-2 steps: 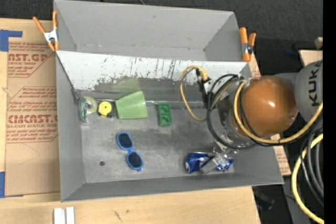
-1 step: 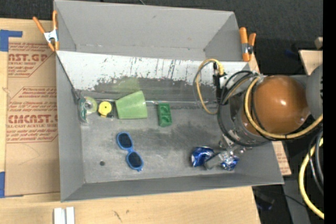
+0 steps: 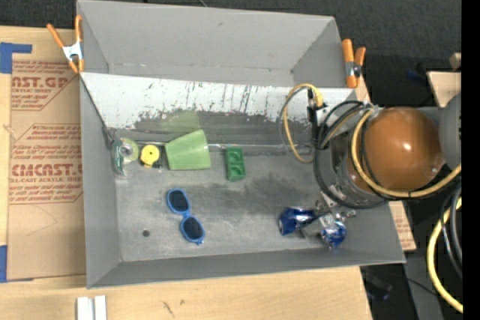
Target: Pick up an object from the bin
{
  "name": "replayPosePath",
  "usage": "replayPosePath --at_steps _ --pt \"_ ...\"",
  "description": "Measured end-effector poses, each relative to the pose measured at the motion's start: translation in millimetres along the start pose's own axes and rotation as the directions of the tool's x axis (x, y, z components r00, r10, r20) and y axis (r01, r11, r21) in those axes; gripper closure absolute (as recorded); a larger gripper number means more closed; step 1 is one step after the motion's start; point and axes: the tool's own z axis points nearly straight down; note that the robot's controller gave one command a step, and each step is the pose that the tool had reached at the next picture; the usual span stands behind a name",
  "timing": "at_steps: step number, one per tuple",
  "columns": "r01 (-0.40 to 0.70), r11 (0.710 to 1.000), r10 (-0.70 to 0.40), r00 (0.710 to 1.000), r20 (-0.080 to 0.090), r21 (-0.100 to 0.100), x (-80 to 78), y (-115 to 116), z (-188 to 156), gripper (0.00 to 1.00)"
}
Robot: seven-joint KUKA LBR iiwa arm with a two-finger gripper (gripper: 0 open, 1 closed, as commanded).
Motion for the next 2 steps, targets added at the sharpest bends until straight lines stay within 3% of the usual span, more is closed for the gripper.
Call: replayPosePath --at_steps 1,2 --pt "0.000 1.000 0.000 1.000 -0.006 -0.021 -2.3 -2.2 -28.0 1.00" --pt "-0.002 1.000 0.002 1.000 -0.005 -0.023 -3.9 -2.3 -30.2 1.00"
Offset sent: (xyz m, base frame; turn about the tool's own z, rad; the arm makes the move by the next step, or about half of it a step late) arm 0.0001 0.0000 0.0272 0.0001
